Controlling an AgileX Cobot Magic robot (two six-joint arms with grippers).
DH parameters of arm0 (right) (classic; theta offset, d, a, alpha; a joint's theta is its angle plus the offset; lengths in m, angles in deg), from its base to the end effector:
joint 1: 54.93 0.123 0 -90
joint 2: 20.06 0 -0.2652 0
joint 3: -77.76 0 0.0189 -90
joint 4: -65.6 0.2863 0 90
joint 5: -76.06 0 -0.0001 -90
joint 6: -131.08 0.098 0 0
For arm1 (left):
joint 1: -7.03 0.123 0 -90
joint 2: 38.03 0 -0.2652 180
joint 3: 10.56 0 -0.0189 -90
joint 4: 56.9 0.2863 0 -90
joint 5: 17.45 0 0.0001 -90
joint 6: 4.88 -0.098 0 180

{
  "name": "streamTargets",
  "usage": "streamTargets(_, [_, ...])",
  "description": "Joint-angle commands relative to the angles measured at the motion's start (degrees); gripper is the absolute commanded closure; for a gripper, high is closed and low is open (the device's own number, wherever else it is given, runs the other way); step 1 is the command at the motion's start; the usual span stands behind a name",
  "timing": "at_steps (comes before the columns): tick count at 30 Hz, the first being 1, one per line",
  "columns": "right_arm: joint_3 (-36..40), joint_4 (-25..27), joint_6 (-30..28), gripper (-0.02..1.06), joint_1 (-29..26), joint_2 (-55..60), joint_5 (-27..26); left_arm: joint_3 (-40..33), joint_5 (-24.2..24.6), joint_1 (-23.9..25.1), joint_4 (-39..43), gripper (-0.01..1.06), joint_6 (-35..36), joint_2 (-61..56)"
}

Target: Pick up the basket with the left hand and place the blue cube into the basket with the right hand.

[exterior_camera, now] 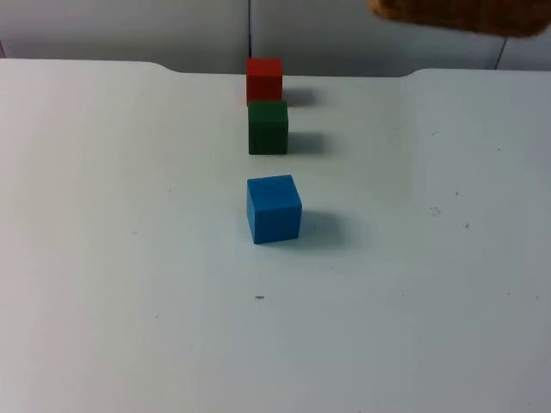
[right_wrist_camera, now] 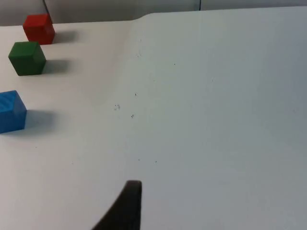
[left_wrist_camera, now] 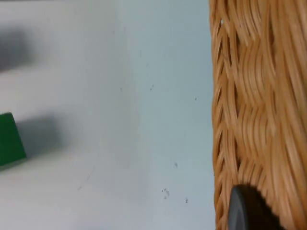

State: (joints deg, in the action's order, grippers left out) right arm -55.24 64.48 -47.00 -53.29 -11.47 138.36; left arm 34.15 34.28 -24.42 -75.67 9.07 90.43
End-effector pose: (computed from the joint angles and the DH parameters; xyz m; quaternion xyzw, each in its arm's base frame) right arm 0.0499 -0.0003 0.2941 0.0027 0.8566 0.0063 0.5159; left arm 0.4270 -0.2902 0.3147 0.0945 0.9093 -0.2888 0.2843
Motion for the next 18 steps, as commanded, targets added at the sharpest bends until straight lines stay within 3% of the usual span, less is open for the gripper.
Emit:
streamTargets(1, [0.5, -0.4, 0.2, 0.00, -0.3, -0.2, -0.5, -0.3, -1.0, 0.6, -0.6, 1.05, 0.1, -3.2])
streamTargets(4, [0.5, -0.4, 0.2, 0.00, -0.3, -0.2, -0.5, -4.6, -1.9, 1.8, -0.6, 1.05, 0.0, -6.7])
streamTargets(7, [0.5, -0.4, 0.2, 0.00, -0.3, -0.2, -0.5, -16.3, -7.9, 4.3, -2.5, 1.05, -1.0, -13.8])
streamTargets(8, [0.5, -0.4, 0.2, 0.00, -0.3, -0.2, -0.5, -16.3, -7.9, 4.3, -2.5, 1.05, -1.0, -13.8])
streamTargets(11, [0.5, -0.4, 0.2, 0.00, -0.3, -0.2, -0.5, -32.5, -16.8, 7.7, -10.6, 1.05, -8.5, -23.1])
streamTargets(12, [0.5, -0.4, 0.2, 0.00, -0.3, -0.2, -0.5, -32.5, -16.8, 7.7, -10.6, 1.05, -8.5, -23.1])
streamTargets(14, [0.5, -0.4, 0.2, 0.00, -0.3, -0.2, -0.5, -43.9, -17.2, 11.5, -16.8, 1.05, -18.4, -30.3])
streamTargets(16, [0.5, -0.4, 0.2, 0.00, -0.3, -0.2, -0.5, -53.1, -16.2, 15.8, -16.9, 1.05, -20.0, -35.5])
streamTargets(18, [0.5, -0.4, 0.2, 0.00, -0.3, -0.2, -0.5, -56.6, -16.0, 17.7, -16.9, 1.05, -20.5, -37.5])
